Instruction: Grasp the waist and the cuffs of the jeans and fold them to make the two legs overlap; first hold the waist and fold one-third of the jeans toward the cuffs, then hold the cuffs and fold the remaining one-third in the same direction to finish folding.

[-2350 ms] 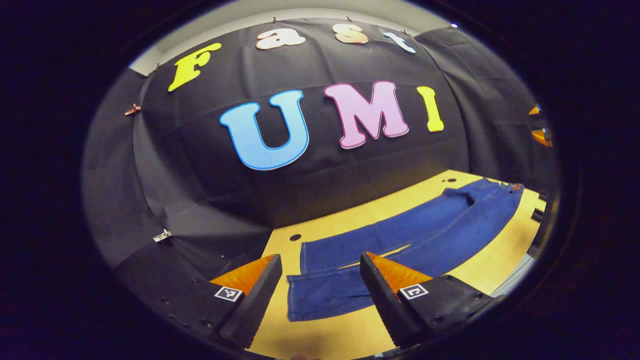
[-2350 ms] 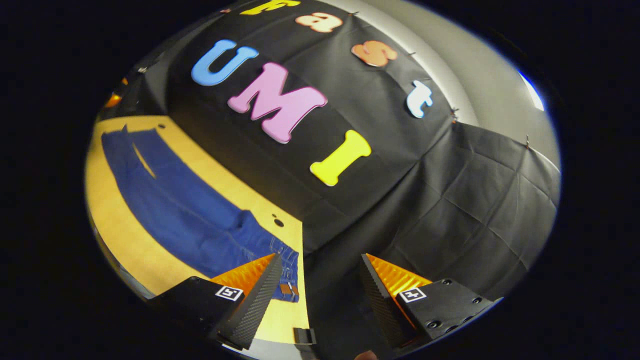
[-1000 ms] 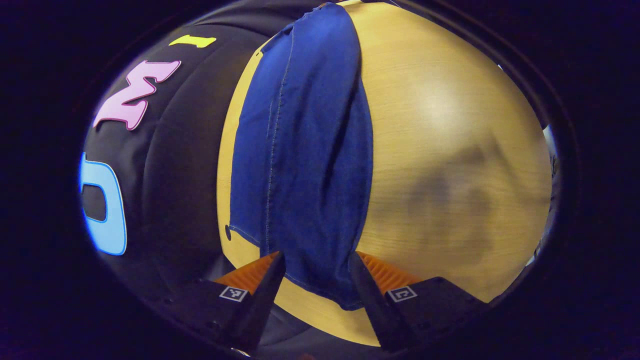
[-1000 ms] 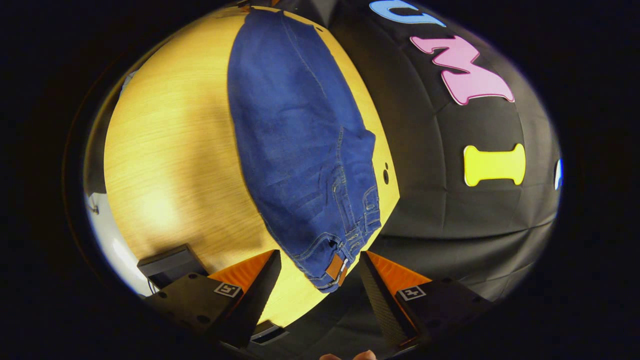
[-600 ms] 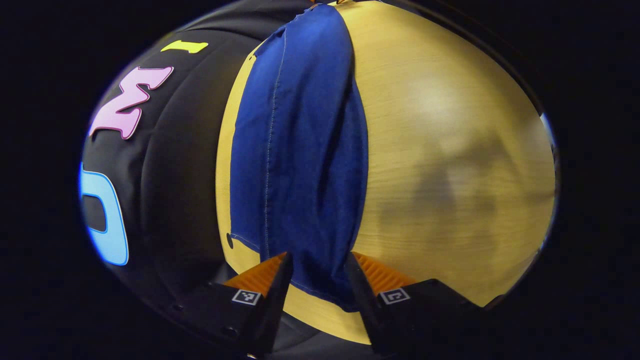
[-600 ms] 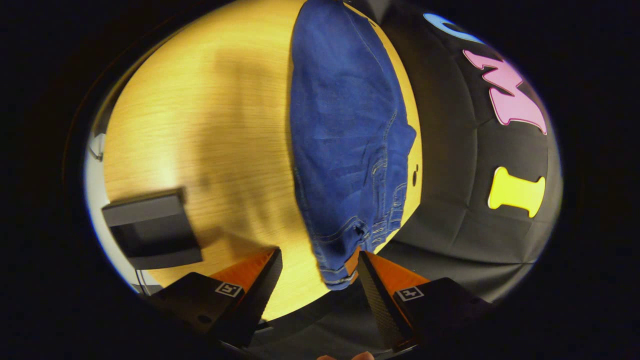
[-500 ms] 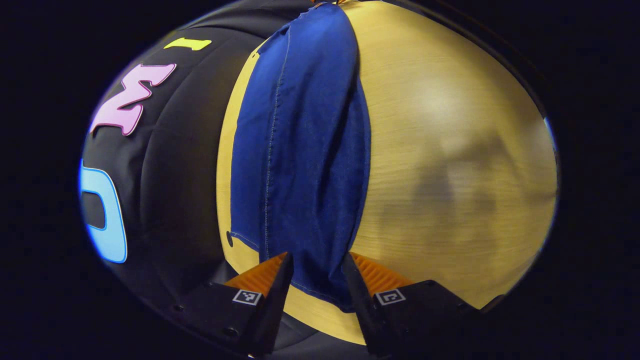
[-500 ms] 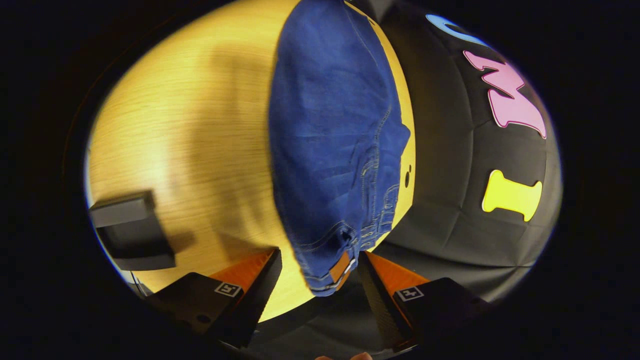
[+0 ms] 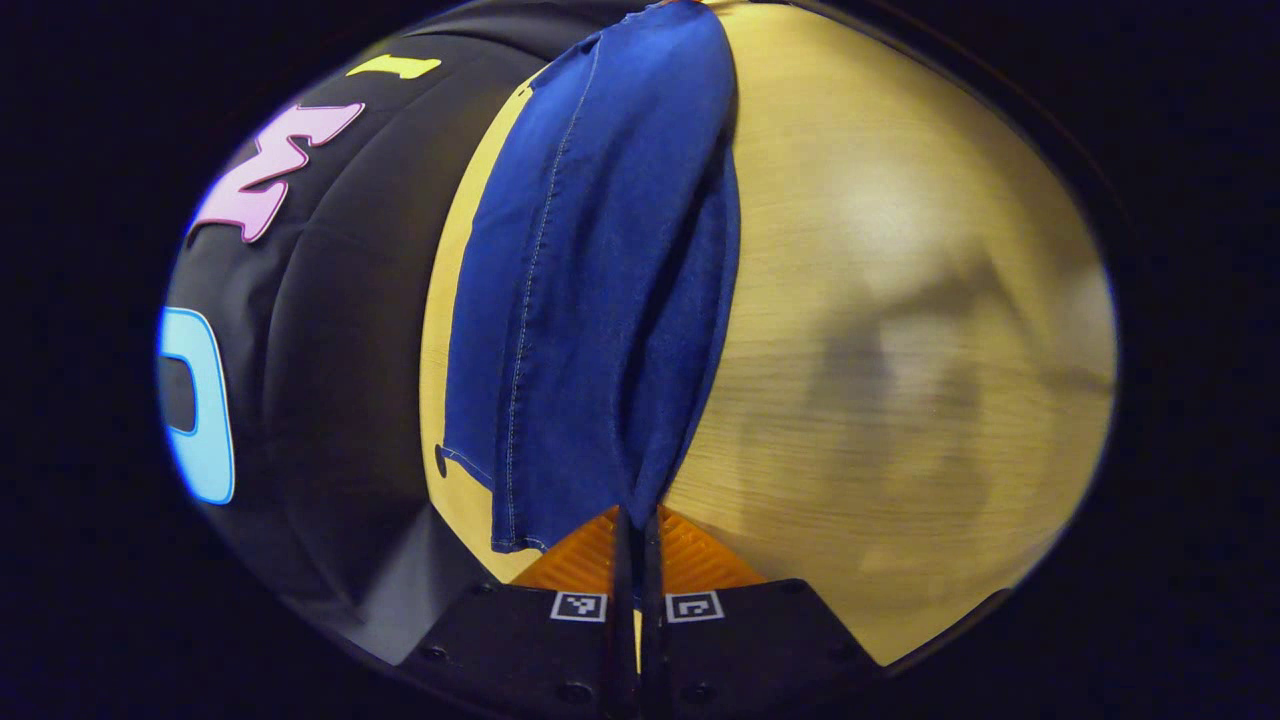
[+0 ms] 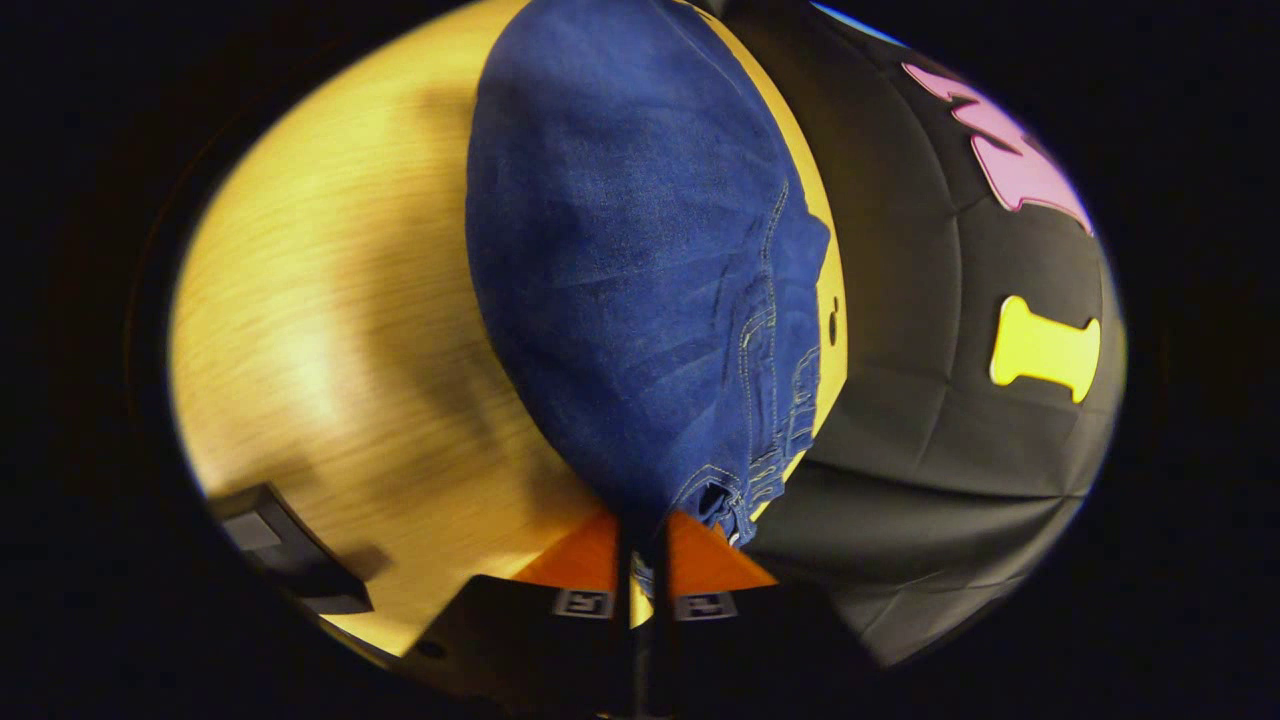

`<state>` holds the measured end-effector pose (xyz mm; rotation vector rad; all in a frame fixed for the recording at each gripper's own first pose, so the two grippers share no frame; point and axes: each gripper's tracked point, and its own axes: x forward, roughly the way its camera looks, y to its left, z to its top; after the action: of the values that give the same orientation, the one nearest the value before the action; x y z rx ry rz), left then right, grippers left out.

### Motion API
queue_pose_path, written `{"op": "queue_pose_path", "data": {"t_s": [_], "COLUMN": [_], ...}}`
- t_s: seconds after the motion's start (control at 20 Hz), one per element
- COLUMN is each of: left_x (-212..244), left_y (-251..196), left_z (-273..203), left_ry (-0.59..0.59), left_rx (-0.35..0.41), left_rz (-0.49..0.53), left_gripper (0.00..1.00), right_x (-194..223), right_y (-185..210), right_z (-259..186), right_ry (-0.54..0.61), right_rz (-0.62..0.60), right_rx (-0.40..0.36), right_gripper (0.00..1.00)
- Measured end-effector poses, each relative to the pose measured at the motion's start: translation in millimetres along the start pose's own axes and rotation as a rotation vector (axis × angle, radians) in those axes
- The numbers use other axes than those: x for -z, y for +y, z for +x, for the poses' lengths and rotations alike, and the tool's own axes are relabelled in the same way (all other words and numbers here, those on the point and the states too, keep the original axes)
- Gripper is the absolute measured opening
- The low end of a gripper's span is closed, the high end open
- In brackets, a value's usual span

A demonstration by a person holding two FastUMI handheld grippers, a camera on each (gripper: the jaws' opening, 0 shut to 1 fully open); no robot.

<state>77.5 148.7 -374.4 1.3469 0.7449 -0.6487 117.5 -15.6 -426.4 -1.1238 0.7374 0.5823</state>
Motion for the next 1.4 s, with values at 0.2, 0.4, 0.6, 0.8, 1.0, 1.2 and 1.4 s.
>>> {"op": "queue_pose_path", "data": {"t_s": [0.2,0.4,0.6,0.8,1.0,1.2,1.4], "left_x": [-2,-7,-9,-22,-39,-52,-51], "left_y": [2,12,53,83,133,170,195], "left_z": [-5,-14,-27,-42,-34,4,57], "left_ry": [0.022,0.015,-0.019,-0.096,-0.087,-0.043,0.045], "left_rx": [0.135,0.237,0.293,0.435,0.408,0.379,0.351], "left_rz": [-0.159,-0.247,-0.359,-0.648,-0.786,-0.783,-0.803], "left_gripper": [0.06,0.06,0.06,0.06,0.06,0.06,0.06], "right_x": [0,-6,-18,-32,-62,-89,-98], "right_y": [-3,-36,-110,-190,-231,-264,-277], "right_z": [-2,-19,-42,-45,-24,18,80], "right_ry": [0.021,-0.013,-0.073,-0.104,-0.127,-0.137,-0.086], "right_rz": [0.136,0.224,0.411,0.488,0.552,0.575,0.675], "right_rx": [-0.051,0.012,0.136,0.221,0.237,0.242,0.211], "right_gripper": [0.05,0.05,0.05,0.05,0.05,0.05,0.05]}}
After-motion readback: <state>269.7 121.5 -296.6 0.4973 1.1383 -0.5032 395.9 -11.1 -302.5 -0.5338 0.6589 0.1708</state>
